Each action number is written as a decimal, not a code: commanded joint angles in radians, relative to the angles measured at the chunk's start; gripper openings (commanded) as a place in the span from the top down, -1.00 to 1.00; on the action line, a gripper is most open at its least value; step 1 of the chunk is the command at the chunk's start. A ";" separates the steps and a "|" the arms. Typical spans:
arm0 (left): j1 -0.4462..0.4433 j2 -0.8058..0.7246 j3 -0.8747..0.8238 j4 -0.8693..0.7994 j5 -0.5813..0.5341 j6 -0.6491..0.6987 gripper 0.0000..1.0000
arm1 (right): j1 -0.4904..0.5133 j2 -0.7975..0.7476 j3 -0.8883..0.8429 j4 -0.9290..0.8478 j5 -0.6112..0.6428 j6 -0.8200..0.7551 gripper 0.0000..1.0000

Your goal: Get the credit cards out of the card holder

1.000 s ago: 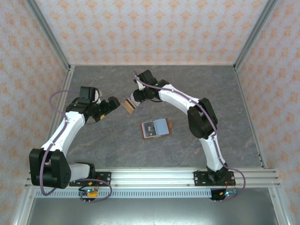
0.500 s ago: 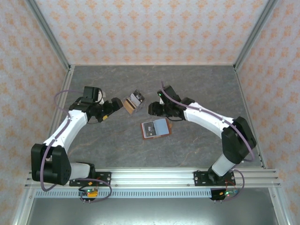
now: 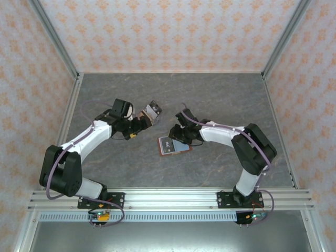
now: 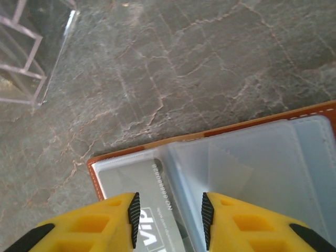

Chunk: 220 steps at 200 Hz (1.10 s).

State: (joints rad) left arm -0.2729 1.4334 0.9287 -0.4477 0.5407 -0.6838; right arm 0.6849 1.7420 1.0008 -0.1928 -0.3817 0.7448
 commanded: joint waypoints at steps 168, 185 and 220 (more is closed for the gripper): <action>-0.274 0.252 0.051 0.201 -0.009 -0.078 0.24 | 0.002 -0.157 -0.205 0.154 0.000 0.153 0.46; -0.283 0.272 0.064 0.198 -0.012 -0.068 0.28 | 0.002 -0.151 -0.215 0.159 0.011 0.163 0.50; -0.287 0.299 0.067 0.211 -0.025 -0.065 0.35 | -0.002 -0.141 -0.230 0.169 0.020 0.179 0.57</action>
State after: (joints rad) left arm -0.5560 1.7119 0.9684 -0.2455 0.5419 -0.7761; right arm 0.6865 1.5867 0.7868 -0.0582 -0.3740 0.9028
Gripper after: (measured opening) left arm 0.338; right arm 0.220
